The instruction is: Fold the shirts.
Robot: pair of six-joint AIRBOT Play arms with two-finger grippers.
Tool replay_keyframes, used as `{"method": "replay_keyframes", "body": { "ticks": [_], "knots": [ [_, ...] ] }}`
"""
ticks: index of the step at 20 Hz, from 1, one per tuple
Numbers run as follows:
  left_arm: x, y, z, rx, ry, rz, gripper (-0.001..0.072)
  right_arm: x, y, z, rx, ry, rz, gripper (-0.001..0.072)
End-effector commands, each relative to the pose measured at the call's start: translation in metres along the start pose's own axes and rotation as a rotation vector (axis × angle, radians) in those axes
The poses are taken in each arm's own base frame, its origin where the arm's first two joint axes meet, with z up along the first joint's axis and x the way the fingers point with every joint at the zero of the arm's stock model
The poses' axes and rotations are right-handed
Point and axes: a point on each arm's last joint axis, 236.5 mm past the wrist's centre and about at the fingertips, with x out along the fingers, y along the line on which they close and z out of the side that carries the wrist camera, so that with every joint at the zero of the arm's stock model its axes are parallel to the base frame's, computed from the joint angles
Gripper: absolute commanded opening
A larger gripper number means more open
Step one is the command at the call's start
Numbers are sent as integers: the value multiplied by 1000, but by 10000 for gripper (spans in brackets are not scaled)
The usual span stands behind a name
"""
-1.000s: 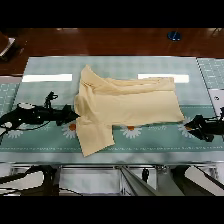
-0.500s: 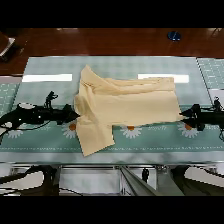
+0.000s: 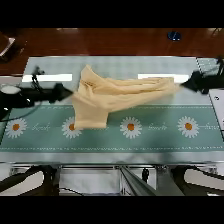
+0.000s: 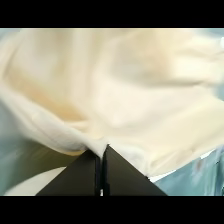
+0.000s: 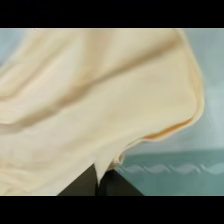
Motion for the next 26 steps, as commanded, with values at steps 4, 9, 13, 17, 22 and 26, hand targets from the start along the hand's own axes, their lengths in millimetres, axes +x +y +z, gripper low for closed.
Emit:
{"method": "replay_keyframes", "body": {
  "ticks": [4, 9, 13, 17, 22, 26],
  "knots": [
    [-225, -280, 131, 543, -715, -253, 27, -217, 227, 73, -508, -576, 64, 17],
    [-377, -332, 101, 765, -1069, 42, 26, -351, 275, -2, -677, -883, -82, 17],
    [-448, -353, 33, 883, -1237, 175, 27, -400, 277, -73, -721, -970, -172, 17],
    [-487, -340, -19, 916, -1313, 367, 27, -423, 264, -121, -703, -1001, -248, 17],
    [-439, -275, -12, 811, -1063, 491, 27, -411, 249, -120, -656, -954, -265, 17],
    [-366, -213, 26, 666, -863, 453, 27, -341, 221, -93, -591, -764, -214, 17]
  ]
}}
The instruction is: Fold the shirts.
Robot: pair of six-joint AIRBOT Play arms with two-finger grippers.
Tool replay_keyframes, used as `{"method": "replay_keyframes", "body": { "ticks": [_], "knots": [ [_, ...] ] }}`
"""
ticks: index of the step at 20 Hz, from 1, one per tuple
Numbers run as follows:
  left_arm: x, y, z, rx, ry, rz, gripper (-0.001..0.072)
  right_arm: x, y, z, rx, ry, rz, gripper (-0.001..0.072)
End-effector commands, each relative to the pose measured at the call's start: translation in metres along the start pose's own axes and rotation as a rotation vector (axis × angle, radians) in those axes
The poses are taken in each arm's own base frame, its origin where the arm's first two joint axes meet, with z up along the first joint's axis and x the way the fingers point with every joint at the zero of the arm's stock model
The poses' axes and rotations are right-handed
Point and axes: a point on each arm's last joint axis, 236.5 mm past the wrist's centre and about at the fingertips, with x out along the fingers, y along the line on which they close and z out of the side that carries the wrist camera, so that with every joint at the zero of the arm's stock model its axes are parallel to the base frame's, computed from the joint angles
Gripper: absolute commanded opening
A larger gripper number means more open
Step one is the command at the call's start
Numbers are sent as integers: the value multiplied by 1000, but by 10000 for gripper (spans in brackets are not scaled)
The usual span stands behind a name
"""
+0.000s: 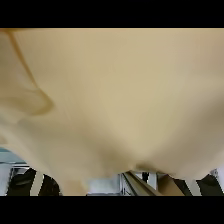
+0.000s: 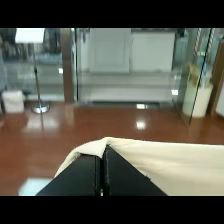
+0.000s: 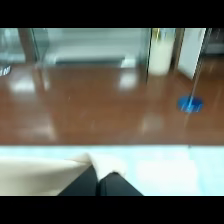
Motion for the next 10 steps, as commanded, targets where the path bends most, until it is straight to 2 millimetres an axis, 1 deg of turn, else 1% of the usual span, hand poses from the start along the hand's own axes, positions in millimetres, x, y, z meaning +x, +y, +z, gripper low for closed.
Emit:
{"method": "replay_keyframes", "body": {
  "ticks": [1, 3, 4, 5, 8, 9, 10],
  "knots": [
    [51, 2, -74, -106, 213, -45, 27, 53, -2, -47, 68, 153, 66, 17],
    [86, -7, -124, -182, 348, -120, 27, 97, -2, -89, 122, 277, 134, 17],
    [104, -12, -152, -226, 421, -155, 27, 120, -1, -110, 149, 328, 170, 17],
    [120, -15, -180, -264, 490, -174, 27, 145, -6, -131, 182, 371, 186, 17],
    [175, -22, -263, -305, 674, -198, 27, 219, -33, -188, 277, 493, 159, 17],
    [194, -24, -287, -324, 719, -197, 27, 243, -36, -208, 319, 546, 181, 17],
    [213, -27, -310, -353, 748, -194, 27, 267, -33, -225, 353, 585, 229, 17]
  ]
}}
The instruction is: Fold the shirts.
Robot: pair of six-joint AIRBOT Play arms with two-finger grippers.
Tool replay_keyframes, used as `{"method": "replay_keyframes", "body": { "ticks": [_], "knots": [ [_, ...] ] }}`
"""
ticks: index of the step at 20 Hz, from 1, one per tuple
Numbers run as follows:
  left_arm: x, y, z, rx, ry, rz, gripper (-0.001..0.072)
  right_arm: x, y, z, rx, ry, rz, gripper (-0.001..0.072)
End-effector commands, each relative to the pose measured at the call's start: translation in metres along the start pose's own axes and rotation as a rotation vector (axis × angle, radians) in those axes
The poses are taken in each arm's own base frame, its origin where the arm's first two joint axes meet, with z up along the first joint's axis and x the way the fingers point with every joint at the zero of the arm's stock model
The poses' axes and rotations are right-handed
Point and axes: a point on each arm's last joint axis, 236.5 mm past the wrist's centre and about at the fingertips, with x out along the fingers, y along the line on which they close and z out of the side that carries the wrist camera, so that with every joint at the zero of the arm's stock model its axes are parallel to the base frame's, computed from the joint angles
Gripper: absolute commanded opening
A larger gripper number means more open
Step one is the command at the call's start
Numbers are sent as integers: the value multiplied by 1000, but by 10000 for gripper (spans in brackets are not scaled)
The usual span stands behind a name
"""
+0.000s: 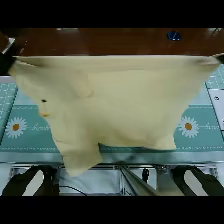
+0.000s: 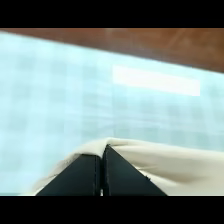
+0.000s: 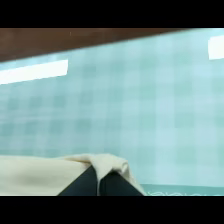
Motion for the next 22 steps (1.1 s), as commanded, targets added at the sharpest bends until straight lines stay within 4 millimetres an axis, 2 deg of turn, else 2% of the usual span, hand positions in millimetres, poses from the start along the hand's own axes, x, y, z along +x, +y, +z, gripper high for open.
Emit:
{"method": "replay_keyframes", "body": {
  "ticks": [1, 3, 6, 9, 11, 14, 16, 19, 22],
  "knots": [
    [106, 19, -39, -126, 135, -32, 27, 100, -28, -17, 128, 118, 114, 17],
    [157, 32, -45, -264, 116, -41, 27, 153, -58, -18, 222, 133, 107, 17],
    [211, 51, -60, -423, 130, -37, 27, 219, -89, -23, 325, 184, 120, 17],
    [241, 54, -77, -444, 192, -39, 27, 260, -103, -21, 374, 220, 137, 17],
    [251, 56, -83, -446, 203, -33, 27, 276, -103, -16, 361, 222, 142, 17],
    [252, 54, -89, -439, 224, -40, 27, 289, -97, -18, 352, 234, 150, 17],
    [247, 47, -93, -361, 261, -74, 27, 286, -95, -20, 350, 249, 158, 17],
    [231, 39, -91, -334, 344, -142, 28, 265, -97, -27, 358, 309, 184, 17],
    [210, 35, -102, -262, 447, -212, 28, 242, -97, -45, 365, 417, 225, 17]
  ]
}}
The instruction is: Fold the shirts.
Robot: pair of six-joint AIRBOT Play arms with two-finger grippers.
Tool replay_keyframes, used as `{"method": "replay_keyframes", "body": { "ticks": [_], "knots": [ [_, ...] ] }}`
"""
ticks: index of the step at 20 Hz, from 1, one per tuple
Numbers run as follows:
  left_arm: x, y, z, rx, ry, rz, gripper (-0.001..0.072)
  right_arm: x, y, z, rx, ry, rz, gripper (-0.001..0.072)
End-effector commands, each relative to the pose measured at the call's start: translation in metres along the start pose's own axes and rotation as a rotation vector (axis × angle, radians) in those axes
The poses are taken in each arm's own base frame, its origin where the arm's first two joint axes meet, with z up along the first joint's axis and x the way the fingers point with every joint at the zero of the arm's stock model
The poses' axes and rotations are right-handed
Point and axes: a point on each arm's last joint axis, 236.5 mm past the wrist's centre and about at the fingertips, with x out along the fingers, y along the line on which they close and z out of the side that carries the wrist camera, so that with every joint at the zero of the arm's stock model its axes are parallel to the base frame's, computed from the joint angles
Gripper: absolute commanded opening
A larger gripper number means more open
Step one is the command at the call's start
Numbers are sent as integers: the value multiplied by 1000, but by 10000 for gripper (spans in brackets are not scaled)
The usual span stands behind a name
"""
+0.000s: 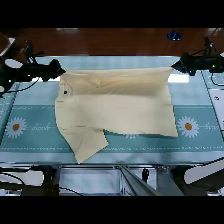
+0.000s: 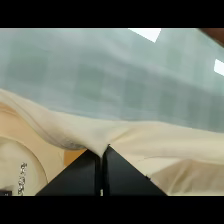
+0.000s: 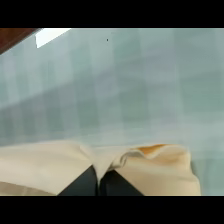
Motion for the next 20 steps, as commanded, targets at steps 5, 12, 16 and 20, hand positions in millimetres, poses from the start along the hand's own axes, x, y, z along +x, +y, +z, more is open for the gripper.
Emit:
{"method": "replay_keyframes", "body": {
  "ticks": [5, 12, 16, 20],
  "knots": [
    [-21, 44, -79, 111, 357, 99, 27, -22, -42, -79, -11, 333, -113, 17],
    [4, 58, -131, 70, 484, 117, 154, -1, -75, -117, 90, 385, -152, 118],
    [-10, 55, -135, 36, 540, 137, 508, -23, -66, -113, 88, 385, -156, 413],
    [-74, 70, -126, 19, 530, 177, 508, -102, -89, -87, 39, 237, -354, 413]
  ]
}}
